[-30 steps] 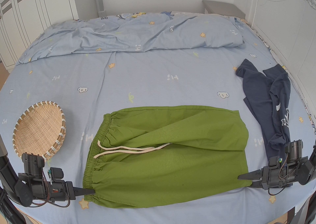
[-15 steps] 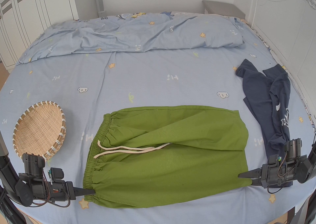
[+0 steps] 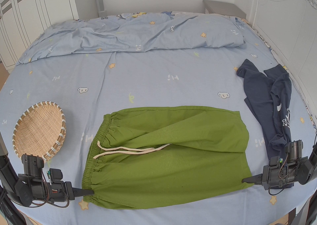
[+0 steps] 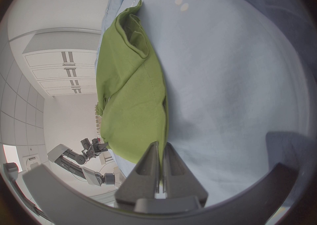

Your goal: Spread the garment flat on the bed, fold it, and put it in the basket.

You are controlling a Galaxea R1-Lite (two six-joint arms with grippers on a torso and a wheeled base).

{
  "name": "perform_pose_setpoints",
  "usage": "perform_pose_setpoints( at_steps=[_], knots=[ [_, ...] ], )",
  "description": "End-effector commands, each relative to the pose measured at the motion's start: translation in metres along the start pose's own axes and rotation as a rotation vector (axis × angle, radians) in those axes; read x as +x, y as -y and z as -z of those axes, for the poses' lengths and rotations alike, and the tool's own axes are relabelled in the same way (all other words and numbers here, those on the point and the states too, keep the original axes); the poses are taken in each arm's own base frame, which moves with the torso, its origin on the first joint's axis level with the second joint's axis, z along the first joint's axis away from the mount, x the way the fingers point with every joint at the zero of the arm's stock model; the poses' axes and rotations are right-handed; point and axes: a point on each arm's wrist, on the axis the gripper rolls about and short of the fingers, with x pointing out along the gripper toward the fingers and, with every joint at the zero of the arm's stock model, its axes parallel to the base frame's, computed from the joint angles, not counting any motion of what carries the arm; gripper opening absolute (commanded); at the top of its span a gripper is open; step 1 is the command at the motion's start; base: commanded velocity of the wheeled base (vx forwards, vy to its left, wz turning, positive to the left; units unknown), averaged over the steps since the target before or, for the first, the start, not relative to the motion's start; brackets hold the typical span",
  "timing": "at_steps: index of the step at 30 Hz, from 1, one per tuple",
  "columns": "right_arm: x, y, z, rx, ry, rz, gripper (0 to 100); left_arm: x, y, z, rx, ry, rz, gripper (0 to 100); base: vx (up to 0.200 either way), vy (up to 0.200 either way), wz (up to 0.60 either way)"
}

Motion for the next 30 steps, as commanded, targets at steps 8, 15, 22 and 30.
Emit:
perform_pose_setpoints(
  at_steps=[8,15,22,30],
  knots=[
    [-0.017,-0.019,0.031,-0.037,-0.033,-0.007,0,-0.010,0.000,0.012,-0.082,-0.037,-0.036,0,0.000,0.000,0.00],
    [-0.019,-0.023,0.047,-0.052,-0.113,0.030,0,-0.023,0.005,0.024,-0.112,-0.066,-0.064,0,0.000,0.000,0.00],
    [-0.023,-0.013,0.063,-0.150,-0.130,0.209,0,-0.026,0.003,0.034,-0.057,-0.136,-0.078,0,0.000,0.000,0.00],
    [-0.023,-0.010,0.064,-0.148,-0.140,0.221,0,-0.029,-0.005,0.036,-0.047,-0.134,-0.099,0,0.000,0.000,0.00]
  ],
)
